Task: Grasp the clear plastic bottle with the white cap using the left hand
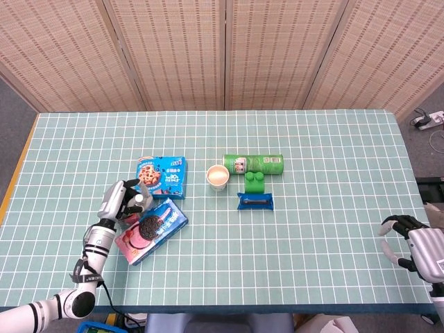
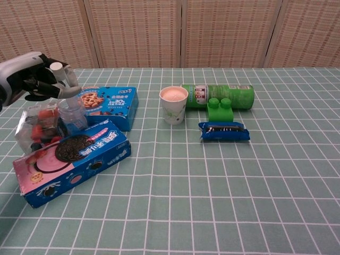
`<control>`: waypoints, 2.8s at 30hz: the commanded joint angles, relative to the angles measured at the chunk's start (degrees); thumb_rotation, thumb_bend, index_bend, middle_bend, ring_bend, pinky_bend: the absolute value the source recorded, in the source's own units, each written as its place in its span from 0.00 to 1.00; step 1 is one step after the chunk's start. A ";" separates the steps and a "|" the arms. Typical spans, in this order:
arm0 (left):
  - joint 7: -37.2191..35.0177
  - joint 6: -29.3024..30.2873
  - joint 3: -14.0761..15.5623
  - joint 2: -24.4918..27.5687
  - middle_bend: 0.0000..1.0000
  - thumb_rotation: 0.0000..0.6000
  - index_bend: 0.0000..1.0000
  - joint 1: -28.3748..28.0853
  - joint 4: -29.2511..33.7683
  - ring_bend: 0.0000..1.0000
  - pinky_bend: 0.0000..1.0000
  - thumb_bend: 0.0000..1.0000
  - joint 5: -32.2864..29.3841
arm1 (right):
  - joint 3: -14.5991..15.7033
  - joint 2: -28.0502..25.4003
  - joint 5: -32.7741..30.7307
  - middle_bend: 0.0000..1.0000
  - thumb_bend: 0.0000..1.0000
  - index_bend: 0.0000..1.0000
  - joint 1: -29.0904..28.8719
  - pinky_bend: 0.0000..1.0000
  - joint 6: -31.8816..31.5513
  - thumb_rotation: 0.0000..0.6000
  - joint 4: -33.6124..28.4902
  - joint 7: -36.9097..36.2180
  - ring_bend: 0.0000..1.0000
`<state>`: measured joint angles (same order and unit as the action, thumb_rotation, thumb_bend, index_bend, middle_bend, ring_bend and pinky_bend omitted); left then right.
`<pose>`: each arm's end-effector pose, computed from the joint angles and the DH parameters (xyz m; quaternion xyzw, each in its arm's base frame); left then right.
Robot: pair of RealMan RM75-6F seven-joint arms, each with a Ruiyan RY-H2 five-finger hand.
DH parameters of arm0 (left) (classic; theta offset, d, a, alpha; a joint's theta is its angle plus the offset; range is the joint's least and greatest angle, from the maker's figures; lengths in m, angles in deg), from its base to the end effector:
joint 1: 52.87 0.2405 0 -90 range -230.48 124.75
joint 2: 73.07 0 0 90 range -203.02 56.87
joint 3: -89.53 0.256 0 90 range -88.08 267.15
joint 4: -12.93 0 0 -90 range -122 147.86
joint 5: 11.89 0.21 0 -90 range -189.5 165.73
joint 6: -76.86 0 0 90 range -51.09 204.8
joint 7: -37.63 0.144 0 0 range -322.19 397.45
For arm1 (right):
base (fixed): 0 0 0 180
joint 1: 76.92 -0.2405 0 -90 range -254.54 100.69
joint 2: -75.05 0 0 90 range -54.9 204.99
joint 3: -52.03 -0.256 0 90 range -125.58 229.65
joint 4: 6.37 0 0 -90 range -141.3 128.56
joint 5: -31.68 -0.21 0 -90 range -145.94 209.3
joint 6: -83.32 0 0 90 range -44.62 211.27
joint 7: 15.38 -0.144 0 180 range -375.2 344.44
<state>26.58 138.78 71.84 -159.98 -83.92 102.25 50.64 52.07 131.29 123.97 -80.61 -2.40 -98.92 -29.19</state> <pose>-0.1837 0.3343 0.0283 -0.4930 -0.5905 -0.5279 0.3601 -0.3125 -0.1638 0.1909 0.6067 -0.4177 0.4160 0.5333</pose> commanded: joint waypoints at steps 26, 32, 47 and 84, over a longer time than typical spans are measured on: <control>14.47 8.12 -3.82 16.38 1.00 1.00 0.77 3.07 29.16 1.00 1.00 0.43 -7.39 | 0.32 0.05 1.51 0.39 0.34 0.49 0.22 0.52 -1.24 1.00 0.30 -0.96 0.31; 13.82 8.83 -4.05 21.96 1.00 1.00 0.77 4.86 35.28 1.00 1.00 0.43 -7.59 | 0.26 0.20 1.70 0.39 0.34 0.49 0.32 0.52 -1.73 1.00 0.64 -1.42 0.31; 33.80 17.35 1.73 25.45 1.00 1.00 0.77 4.92 34.91 1.00 1.00 0.44 -7.10 | 0.41 0.25 1.81 0.39 0.34 0.49 0.34 0.52 -1.75 1.00 0.57 -1.24 0.31; 16.80 16.03 -1.51 24.06 1.00 1.00 0.79 8.27 29.49 1.00 1.00 0.44 -6.12 | 0.46 0.19 1.60 0.39 0.34 0.49 0.27 0.52 -1.51 1.00 0.41 -1.00 0.31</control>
<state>45.86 152.93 70.16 -134.00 -75.46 132.19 44.92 52.54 131.49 125.58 -80.34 -3.90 -98.51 -30.19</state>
